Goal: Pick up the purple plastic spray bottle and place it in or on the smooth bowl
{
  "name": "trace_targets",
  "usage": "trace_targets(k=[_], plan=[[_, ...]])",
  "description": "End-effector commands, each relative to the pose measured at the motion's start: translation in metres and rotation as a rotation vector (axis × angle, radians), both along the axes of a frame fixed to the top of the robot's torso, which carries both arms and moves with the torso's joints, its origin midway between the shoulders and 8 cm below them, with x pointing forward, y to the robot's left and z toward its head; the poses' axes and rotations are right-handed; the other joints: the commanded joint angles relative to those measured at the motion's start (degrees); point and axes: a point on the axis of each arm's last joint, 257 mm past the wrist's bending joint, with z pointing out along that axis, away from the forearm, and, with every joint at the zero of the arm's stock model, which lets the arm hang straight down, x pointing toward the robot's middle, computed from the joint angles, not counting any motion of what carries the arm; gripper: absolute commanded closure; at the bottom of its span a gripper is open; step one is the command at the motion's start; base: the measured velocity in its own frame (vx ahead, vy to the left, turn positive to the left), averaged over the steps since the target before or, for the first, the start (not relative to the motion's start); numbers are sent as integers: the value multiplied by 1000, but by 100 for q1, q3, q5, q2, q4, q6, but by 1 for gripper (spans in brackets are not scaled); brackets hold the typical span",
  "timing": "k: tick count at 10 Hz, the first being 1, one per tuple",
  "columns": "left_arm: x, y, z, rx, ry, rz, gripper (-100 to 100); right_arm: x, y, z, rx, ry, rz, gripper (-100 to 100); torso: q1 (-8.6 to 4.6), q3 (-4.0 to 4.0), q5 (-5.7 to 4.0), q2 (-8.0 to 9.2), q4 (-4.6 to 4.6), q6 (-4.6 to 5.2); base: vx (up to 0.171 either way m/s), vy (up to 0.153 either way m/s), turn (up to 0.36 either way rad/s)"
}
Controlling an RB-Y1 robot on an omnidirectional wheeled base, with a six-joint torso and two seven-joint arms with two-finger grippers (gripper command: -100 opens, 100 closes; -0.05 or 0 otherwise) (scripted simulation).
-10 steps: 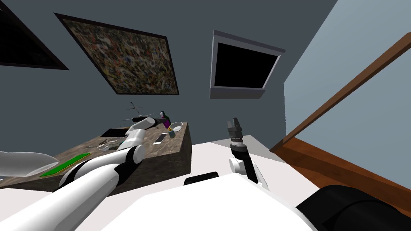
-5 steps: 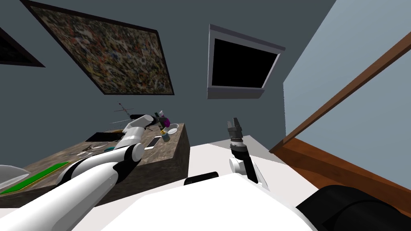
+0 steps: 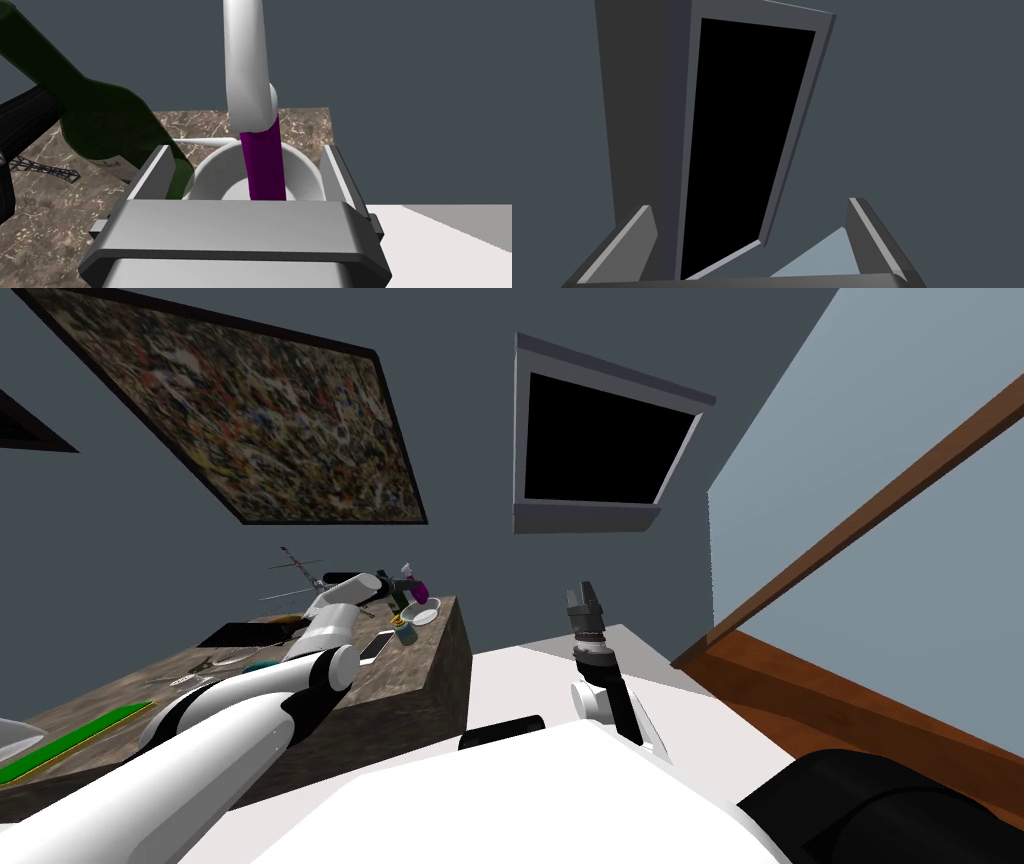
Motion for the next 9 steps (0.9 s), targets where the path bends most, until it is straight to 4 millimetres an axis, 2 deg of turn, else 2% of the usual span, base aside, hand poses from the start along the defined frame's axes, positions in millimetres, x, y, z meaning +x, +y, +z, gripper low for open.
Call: trace_targets(k=[1, 2, 3, 4, 5, 7, 8, 9], plan=[[0, 0, 0, 0, 0, 0, -100, 0, 0, 0, 0, 0, 0, 0, 0, 0, 0, 0, 0, 0, 0, 0, 0], [0, 0, 0, 0, 0, 0, -100, 0, 0, 0, 0, 0, 0, 0, 1, 1, 0, 1, 0, 0, 0, 0, 0], [0, 0, 0, 0, 0, 0, 0, 0, 0, 0, 0, 0, 0, 0, 1, 1, 0, 1, 0, 0, 0, 0, 0], [-5, 21, 5, 9, 5, 16, -100, 0, 0, 0, 0, 0, 0, 0, 1, 1, 0, 2, 0, 0, 0, -29, -97], [-7, 38, 16, 14, -4, 28, -100, 0, 0, 0, 0, 0, 0, 0, -8, 1, -2, 2, 1, 2, -2, -69, -176], [-10, 42, 9, 15, 11, 32, -100, 0, 0, 0, 0, 0, 0, 0, -19, 4, -6, 5, 3, -3, -3, -43, -3], [-15, 62, 24, 30, -4, 46, -100, 0, 0, 0, 0, 0, 0, 0, -8, 4, -3, 5, 3, -4, -4, -35, -107], [-16, 62, 14, 20, 15, 48, -100, 0, 0, 0, 0, 0, 0, 0, -9, 4, -4, 6, 4, 0, -1, -29, -49]])
